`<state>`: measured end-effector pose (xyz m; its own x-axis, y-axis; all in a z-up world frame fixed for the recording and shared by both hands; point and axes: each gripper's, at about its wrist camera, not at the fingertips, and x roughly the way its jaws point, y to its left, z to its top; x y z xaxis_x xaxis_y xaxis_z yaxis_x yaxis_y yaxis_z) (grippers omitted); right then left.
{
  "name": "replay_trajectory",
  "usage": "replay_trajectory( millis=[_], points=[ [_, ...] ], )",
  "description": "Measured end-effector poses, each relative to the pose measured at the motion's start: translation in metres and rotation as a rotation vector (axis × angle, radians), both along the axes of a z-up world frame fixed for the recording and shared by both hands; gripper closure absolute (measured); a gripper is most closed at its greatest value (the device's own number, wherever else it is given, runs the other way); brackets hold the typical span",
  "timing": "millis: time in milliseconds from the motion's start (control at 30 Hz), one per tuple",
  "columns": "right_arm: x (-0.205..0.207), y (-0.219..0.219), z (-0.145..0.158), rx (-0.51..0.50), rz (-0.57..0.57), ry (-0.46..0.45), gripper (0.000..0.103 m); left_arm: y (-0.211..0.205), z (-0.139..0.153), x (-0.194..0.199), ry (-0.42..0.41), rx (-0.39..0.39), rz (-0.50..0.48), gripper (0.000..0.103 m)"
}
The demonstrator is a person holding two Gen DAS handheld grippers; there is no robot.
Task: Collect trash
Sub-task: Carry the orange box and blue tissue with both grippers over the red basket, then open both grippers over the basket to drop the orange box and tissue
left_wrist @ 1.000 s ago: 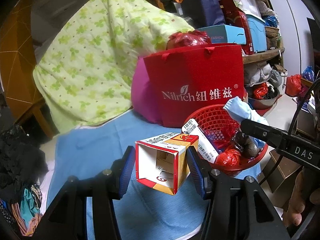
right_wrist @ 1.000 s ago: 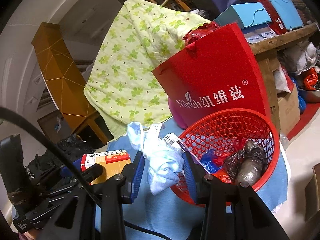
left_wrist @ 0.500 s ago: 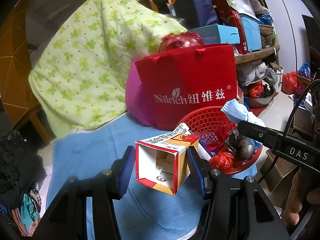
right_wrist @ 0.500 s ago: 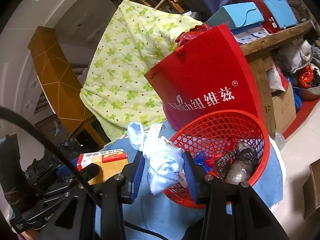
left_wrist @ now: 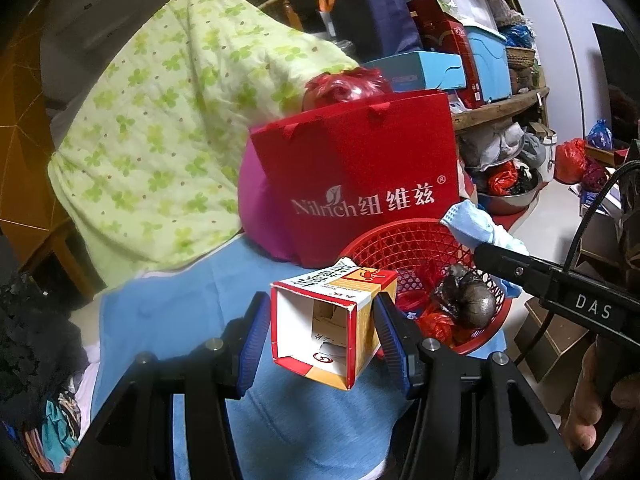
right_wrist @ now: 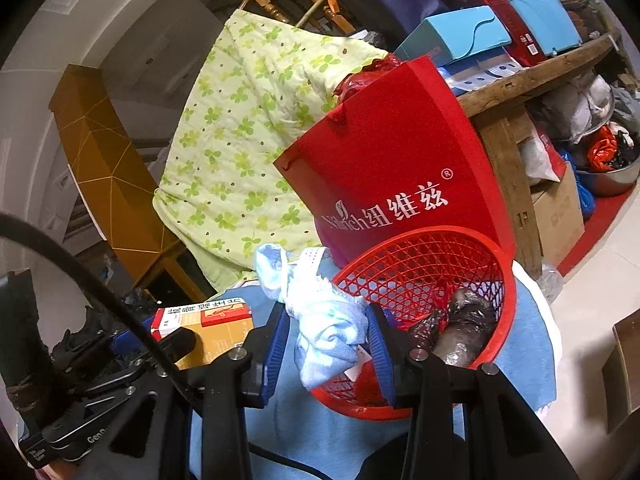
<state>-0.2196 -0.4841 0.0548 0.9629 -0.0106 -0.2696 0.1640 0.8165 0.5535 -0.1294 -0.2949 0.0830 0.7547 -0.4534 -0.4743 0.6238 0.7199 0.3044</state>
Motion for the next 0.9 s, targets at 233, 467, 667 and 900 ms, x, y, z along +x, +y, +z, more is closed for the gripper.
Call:
replay_trajectory(
  millis=[233,467,667,900],
  points=[
    [-0.006,-0.012,-0.003,0.018,-0.024,-0.003,0.061,-0.010,-0.003,0.001,-0.004,0.003,-0.016,0.048],
    [-0.013,-0.021,-0.005,0.030,-0.051,-0.005,0.060,-0.018,-0.006,0.008,0.037,-0.013,-0.039,0.048],
    [-0.017,-0.032,-0.007,0.054,-0.074,-0.010,0.060,-0.024,-0.009,0.016,0.094,-0.044,-0.083,0.048],
    [-0.018,-0.042,-0.008,0.088,-0.098,-0.016,0.060,-0.033,-0.015,0.032,0.153,-0.066,-0.085,0.048]
  ],
)
